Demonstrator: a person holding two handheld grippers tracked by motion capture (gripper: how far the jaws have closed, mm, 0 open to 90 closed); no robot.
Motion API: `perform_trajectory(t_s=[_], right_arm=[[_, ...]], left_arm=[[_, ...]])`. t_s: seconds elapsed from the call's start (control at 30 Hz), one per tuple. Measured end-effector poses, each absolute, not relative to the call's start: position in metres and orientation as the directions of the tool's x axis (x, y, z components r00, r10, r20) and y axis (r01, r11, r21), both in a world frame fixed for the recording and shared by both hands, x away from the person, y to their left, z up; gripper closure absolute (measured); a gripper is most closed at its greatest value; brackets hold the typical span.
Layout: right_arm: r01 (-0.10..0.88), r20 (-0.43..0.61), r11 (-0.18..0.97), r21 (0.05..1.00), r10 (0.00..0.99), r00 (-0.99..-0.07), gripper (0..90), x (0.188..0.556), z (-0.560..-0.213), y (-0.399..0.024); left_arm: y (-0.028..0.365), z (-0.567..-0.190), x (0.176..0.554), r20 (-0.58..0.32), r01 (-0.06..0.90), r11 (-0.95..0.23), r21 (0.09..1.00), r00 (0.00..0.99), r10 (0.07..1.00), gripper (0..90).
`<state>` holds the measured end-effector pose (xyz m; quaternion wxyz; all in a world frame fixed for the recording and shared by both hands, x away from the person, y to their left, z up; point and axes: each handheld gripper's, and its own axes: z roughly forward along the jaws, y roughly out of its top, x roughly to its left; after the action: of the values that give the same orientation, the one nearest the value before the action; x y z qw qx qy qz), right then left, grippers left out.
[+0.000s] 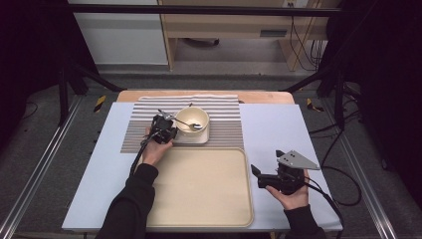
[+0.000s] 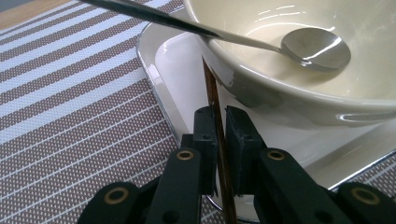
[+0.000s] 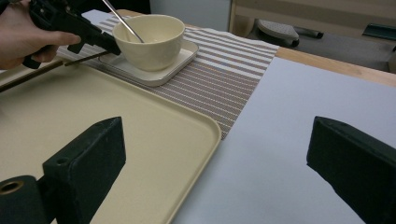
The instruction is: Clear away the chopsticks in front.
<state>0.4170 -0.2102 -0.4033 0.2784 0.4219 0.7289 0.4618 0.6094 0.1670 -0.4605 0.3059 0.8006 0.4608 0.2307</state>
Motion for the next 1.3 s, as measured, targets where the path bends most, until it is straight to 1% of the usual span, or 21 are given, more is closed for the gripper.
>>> perform_trajectory(t_s=[0.1, 0.17, 0.37, 0.57, 0.9, 1.3], right_arm=[[0.358, -0.015, 0.216, 0.908, 0.872, -0.489, 4.8, 0.417, -0.403, -0.210], [0.357, -0.016, 0.217, 0.909, 0.872, -0.489, 4.8, 0.417, -0.403, -0.211], [0.358, -0.015, 0.216, 0.908, 0.872, -0.489, 4.8, 0.417, -0.403, -0.210], [0.356, -0.016, 0.215, 0.909, 0.873, -0.487, 4.8, 0.416, -0.403, -0.211], [0.356, -0.011, 0.211, 0.910, 0.872, -0.489, 4.7, 0.416, -0.403, -0.210], [0.355, -0.009, 0.209, 0.911, 0.872, -0.489, 4.7, 0.415, -0.401, -0.211]], left_arm=[[0.168, -0.460, 0.610, 0.085, 0.606, -0.373, 0.703, 0.449, 0.889, 84.6], [0.170, -0.460, 0.610, 0.068, 0.611, -0.361, 0.704, 0.448, 0.891, 84.8], [0.171, -0.455, 0.605, 0.063, 0.613, -0.345, 0.710, 0.433, 0.899, 85.0], [0.182, -0.447, 0.594, 0.037, 0.614, -0.325, 0.720, 0.433, 0.901, 85.0], [0.207, -0.425, 0.563, 0.043, 0.582, -0.327, 0.744, 0.447, 0.894, 85.1], [0.228, -0.422, 0.529, 0.053, 0.579, -0.319, 0.750, 0.429, 0.902, 85.1]])
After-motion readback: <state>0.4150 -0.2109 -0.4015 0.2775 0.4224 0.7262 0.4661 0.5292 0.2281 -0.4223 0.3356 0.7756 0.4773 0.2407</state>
